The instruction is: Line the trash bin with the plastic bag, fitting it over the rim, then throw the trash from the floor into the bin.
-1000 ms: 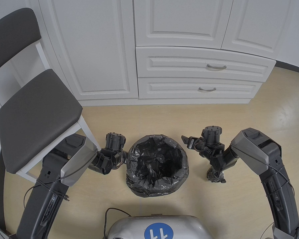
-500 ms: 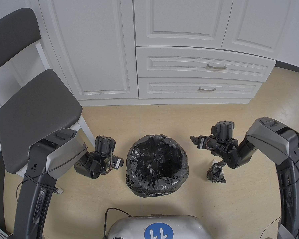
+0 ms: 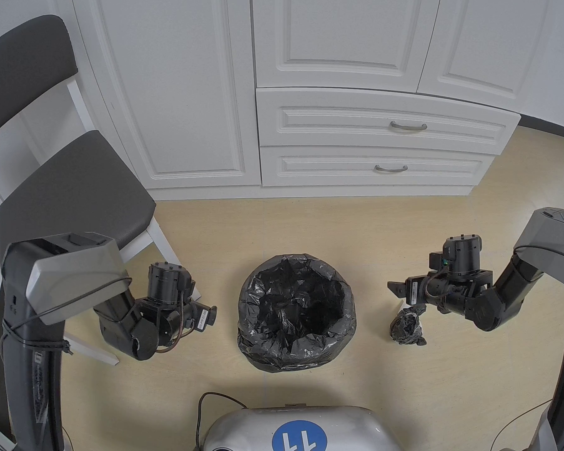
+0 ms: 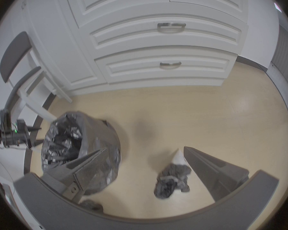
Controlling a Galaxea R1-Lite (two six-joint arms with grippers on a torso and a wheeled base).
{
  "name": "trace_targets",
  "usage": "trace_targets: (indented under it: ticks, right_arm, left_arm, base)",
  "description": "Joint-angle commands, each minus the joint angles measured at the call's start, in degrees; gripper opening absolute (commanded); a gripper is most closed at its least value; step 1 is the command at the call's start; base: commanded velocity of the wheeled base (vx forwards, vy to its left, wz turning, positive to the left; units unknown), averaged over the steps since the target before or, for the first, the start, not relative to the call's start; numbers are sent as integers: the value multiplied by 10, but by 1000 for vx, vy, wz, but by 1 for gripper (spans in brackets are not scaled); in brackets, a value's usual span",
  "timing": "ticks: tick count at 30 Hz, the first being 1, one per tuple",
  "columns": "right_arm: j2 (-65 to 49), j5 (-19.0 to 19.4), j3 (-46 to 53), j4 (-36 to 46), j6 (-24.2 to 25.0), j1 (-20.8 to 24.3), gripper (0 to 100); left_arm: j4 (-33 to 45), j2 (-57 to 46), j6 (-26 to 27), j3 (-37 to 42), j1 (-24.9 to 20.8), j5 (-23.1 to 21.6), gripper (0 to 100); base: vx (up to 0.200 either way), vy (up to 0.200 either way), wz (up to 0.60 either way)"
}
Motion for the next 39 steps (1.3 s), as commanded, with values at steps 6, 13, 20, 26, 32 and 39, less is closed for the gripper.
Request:
trace_targets:
  ticks: [6,13,20,26,32,39]
  right_arm:
    - [-105,4,181,-84,-28,-19,100]
    - [-116,-13,214,-128,-25,-26,100]
    - [-104,-14,128,-1,-14,-47,100]
    - [-113,-16,10,229,41,-43,100]
    - [-44,-14,-204,470,61,-55,100]
    - [157,-4,-363,525,76,-91,100]
  left_arm:
    - [-87,-199,-76,208,-61,2,100]
    - [-113,-300,-115,295,-115,5,100]
    - [-106,-409,-174,327,-140,6,100]
    - [-115,-420,-179,353,-135,31,100]
    - [-114,-467,-179,363,-121,61,100]
    - [-107,-511,-162,363,-123,60,100]
  base:
    - [0,0,0]
    - [0,0,0]
    - [0,0,0]
    - [0,0,0]
    - [0,0,0]
    - [0,0,0]
